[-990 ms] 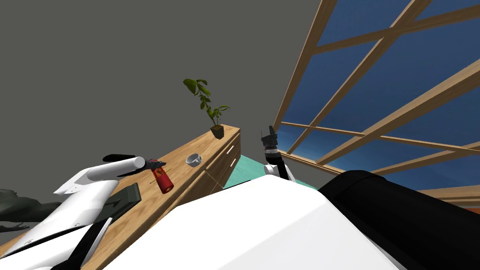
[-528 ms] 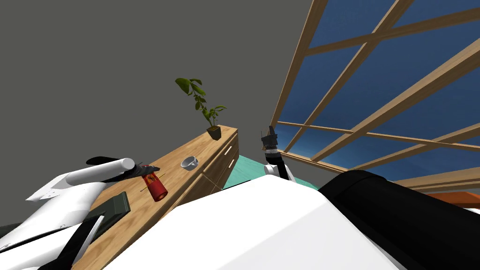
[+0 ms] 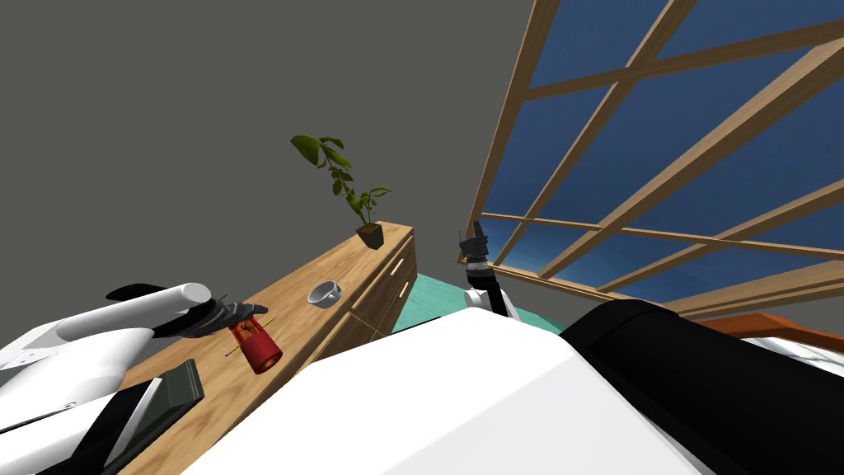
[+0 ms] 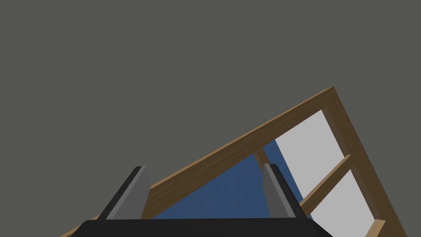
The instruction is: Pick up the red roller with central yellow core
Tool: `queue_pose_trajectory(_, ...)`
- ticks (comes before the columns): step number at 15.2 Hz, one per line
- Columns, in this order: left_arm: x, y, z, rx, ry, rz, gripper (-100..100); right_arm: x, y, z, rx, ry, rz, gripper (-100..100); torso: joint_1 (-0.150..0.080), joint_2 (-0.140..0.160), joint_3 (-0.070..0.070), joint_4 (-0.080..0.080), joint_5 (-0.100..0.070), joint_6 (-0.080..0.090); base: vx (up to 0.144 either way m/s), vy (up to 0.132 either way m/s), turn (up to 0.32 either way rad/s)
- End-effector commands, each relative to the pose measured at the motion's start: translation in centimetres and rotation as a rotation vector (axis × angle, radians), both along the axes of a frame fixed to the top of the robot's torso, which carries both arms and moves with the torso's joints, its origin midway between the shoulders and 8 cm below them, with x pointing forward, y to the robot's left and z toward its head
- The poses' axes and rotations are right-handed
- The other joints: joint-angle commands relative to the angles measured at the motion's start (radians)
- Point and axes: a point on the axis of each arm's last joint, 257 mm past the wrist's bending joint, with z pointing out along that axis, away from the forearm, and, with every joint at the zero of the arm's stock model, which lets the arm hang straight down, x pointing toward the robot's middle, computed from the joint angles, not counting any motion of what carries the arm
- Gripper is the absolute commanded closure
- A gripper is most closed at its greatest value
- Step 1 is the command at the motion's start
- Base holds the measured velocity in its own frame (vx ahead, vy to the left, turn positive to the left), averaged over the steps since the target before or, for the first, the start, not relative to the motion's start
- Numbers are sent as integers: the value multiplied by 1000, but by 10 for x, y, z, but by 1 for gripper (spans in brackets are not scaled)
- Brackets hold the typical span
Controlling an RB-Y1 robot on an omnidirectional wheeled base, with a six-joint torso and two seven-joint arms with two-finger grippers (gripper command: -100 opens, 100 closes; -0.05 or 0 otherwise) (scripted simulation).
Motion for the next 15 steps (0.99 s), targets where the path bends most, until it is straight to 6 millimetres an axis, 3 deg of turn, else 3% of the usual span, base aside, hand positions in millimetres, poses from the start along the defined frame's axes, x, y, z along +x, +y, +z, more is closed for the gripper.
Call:
queue_pose_trajectory(1, -17, 2, 1, -59, 15, 94, -100, 0, 0, 0, 0, 0, 0, 0, 0, 0, 0, 0, 0, 0, 17, -2, -98)
queue_pose_trajectory(7, -54, -1, -5, -167, 65, 254, -100, 0, 0, 0, 0, 0, 0, 0, 0, 0, 0, 0, 0, 0, 15, 1, -74)
queue_pose_trajectory(10, -60, -1, -9, -175, 75, 268, -100, 0, 0, 0, 0, 0, 0, 0, 0, 0, 0, 0, 0, 0, 12, 3, -40)
queue_pose_trajectory(15, -98, -10, -11, -295, 124, 448, -100, 0, 0, 0, 0, 0, 0, 0, 0, 0, 0, 0, 0, 0, 15, 2, -75)
